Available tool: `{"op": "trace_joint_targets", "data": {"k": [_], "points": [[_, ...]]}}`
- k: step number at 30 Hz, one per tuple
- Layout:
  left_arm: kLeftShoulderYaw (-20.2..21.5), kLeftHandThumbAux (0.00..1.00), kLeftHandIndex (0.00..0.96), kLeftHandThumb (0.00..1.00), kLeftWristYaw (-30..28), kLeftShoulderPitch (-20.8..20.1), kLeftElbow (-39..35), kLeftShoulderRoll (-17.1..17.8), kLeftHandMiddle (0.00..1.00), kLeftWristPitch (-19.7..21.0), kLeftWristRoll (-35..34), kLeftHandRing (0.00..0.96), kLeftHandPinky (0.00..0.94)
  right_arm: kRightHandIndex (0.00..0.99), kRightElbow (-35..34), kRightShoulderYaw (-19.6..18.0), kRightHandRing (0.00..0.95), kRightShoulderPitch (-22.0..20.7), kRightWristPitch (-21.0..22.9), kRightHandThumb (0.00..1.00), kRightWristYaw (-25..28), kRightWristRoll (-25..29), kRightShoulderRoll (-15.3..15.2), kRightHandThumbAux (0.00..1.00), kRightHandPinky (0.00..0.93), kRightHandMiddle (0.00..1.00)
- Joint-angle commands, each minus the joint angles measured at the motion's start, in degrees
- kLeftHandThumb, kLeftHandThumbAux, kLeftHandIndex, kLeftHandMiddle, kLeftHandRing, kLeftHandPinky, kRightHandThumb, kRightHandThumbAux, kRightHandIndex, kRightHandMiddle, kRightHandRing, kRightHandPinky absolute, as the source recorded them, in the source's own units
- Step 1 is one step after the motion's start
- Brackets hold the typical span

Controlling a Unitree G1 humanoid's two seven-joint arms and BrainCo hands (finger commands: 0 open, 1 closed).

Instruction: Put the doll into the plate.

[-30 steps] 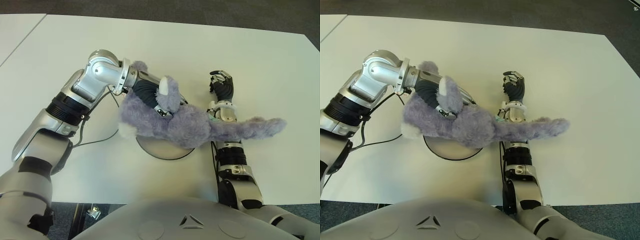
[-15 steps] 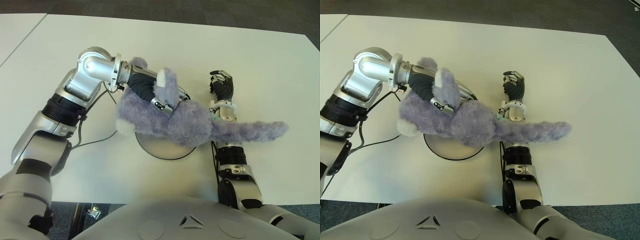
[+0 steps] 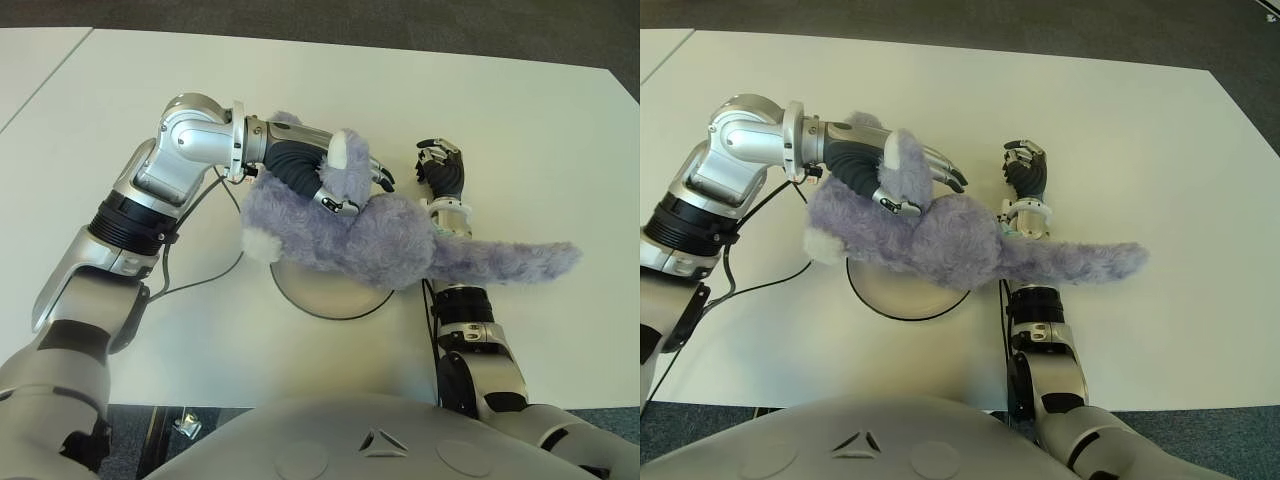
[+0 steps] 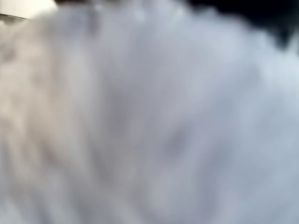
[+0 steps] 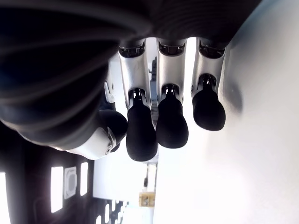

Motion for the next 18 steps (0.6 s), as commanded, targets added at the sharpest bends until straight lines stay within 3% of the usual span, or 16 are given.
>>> {"op": "trace_joint_targets", "data": {"k": [1, 11, 18], "points": [[2.3, 0.113, 0.0, 0.461, 2.2, 0.9, -1.7, -0.3, 0.0, 1.6, -1.2, 0.0, 0.0, 0.441, 3.4, -0.2, 0.726, 1.7, 1.8, 0.709, 0.5, 0.4, 0.3, 0.716, 0.727, 0.728], [3.7, 0.116, 0.0, 0.481, -1.0, -0.1, -1.5, 1.0, 0.0, 2.2, -6.1, 0.0, 0.0, 0.442, 5.1, 0.0, 0.73, 0.7, 1.3, 0.71, 0.0, -0.2, 0.0, 0.715, 0.723, 0.74], [5.3, 0.122, 0.0, 0.463, -2.0, -0.6, 0.5, 2.5, 0.0, -0.9, -7.4, 0.0, 0.0, 0.441, 6.8, -0.4, 0.734, 0.1, -0.2, 0.71, 0.6, 0.6, 0.0, 0.715, 0.737, 0.74]]}}
